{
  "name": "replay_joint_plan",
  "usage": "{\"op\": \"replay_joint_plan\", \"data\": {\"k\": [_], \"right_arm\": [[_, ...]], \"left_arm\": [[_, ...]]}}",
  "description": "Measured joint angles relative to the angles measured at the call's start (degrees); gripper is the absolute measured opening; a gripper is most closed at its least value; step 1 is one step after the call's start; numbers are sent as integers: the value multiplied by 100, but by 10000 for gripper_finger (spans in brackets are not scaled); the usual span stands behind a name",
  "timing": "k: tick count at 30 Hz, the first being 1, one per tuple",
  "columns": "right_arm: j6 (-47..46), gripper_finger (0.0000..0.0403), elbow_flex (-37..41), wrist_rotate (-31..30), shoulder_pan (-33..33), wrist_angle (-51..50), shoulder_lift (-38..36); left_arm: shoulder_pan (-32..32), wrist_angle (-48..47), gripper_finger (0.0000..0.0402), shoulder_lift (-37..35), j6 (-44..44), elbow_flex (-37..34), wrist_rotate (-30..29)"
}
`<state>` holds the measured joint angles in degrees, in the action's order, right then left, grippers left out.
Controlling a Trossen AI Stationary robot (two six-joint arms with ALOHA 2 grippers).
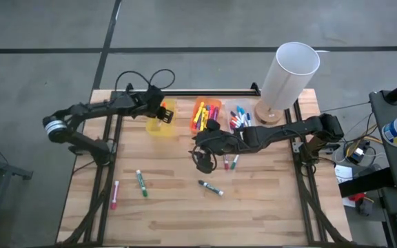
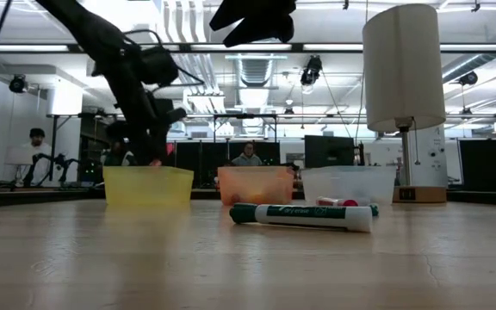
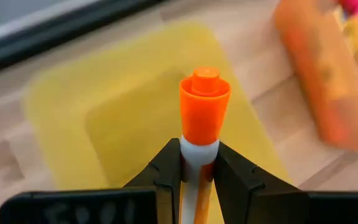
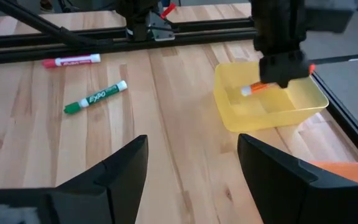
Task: Pick & Place Markers
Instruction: Put the orange expo dry erase marker into the yellow bin
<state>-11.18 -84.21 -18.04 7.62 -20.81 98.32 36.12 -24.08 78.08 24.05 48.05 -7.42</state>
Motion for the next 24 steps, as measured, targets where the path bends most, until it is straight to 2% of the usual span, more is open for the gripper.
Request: {"op": "replay_joint_plan", "data": {"k": [10,17,24], "right_arm": [[-44,240,45,-2,0,-1,0],[-44,237,45,-2,0,1,0],[-42,238,45,-2,0,1,0]], "left_arm": [[55,2,69,506,-2,22,94],[76,105,70,713,-331,22,138],[74,265,113,753,-578,22,250]]}}
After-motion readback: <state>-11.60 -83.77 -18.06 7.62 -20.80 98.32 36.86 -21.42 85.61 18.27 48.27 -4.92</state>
